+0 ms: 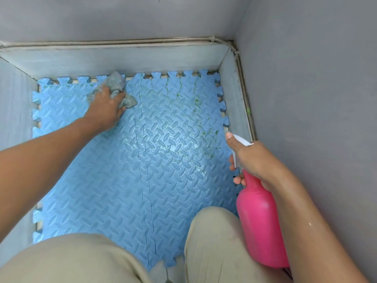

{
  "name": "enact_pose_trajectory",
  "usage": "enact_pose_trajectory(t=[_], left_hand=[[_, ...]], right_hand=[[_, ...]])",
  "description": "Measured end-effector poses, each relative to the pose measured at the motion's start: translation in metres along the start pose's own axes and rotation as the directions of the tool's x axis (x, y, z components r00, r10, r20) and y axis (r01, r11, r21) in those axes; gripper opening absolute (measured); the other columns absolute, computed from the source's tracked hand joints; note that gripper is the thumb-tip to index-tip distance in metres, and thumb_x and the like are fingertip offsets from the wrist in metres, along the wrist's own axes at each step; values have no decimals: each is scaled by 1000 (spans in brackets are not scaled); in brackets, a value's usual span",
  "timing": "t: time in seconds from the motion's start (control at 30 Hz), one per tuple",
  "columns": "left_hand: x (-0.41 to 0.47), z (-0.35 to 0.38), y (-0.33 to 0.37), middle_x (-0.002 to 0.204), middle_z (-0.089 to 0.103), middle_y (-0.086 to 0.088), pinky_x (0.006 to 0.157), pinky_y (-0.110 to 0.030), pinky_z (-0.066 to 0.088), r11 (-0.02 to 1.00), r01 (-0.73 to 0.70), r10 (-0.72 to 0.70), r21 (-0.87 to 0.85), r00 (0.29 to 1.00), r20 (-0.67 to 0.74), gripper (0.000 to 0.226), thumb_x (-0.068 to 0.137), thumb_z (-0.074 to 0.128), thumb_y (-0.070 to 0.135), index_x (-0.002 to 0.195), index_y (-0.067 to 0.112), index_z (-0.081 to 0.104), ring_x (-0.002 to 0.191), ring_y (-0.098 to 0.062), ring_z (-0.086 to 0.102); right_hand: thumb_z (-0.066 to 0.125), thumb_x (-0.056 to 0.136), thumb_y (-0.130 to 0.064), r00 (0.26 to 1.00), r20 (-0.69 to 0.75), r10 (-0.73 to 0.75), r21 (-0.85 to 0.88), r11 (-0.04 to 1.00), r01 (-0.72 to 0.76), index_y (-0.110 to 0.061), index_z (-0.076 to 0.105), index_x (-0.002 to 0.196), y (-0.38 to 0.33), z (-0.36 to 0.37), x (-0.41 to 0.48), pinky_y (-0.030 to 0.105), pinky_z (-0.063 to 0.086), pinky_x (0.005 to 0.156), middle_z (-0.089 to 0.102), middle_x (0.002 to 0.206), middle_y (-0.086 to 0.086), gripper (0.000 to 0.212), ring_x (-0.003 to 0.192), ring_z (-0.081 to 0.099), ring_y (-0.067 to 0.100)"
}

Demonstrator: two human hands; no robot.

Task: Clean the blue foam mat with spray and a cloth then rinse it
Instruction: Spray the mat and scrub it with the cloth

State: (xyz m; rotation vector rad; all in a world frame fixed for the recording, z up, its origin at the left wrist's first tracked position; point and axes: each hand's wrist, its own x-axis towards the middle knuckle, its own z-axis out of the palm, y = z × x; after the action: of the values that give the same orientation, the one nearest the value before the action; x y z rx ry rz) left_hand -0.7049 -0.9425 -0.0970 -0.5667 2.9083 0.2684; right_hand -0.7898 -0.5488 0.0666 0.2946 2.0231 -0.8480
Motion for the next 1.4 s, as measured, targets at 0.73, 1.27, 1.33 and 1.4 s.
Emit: enact_pose_trajectory(t=[0.73,1.27,1.33,1.4], left_hand=[[10,49,223,130,51,-22,105,-51,40,709,-704,705,42,709,-29,49,98,53,40,145,27,44,120,-39,48],[-10,47,226,123,55,-24,94,-49,49,632,-775,775,-24,631,34,50,89,67,33,135,18,56,110,-39,54],[14,39,215,136,48,-25,105,-51,42,783,-622,622,-4,783,-20,53,95,59,36,145,26,45,121,-40,49],[47,28,192,147,37,-27,112,-50,33,923,-386,386,-12,923,3,54,101,49,36,152,27,36,130,-43,40]], right_hand=[[58,94,-65,999,15,50,75,996,-51,-12,66,122,13,-9,-9,26,47,44,60,85,13,60,50,54,23],[59,92,-67,998,30,49,68,996,-51,-12,66,97,4,-1,-9,22,43,40,65,87,14,56,39,50,21],[59,91,-67,998,34,55,68,996,-57,-14,67,107,3,1,-11,22,43,40,65,89,13,56,41,51,20],[59,92,-66,998,43,47,70,996,-49,-17,67,110,3,1,-13,22,43,40,64,89,12,52,45,52,18]])
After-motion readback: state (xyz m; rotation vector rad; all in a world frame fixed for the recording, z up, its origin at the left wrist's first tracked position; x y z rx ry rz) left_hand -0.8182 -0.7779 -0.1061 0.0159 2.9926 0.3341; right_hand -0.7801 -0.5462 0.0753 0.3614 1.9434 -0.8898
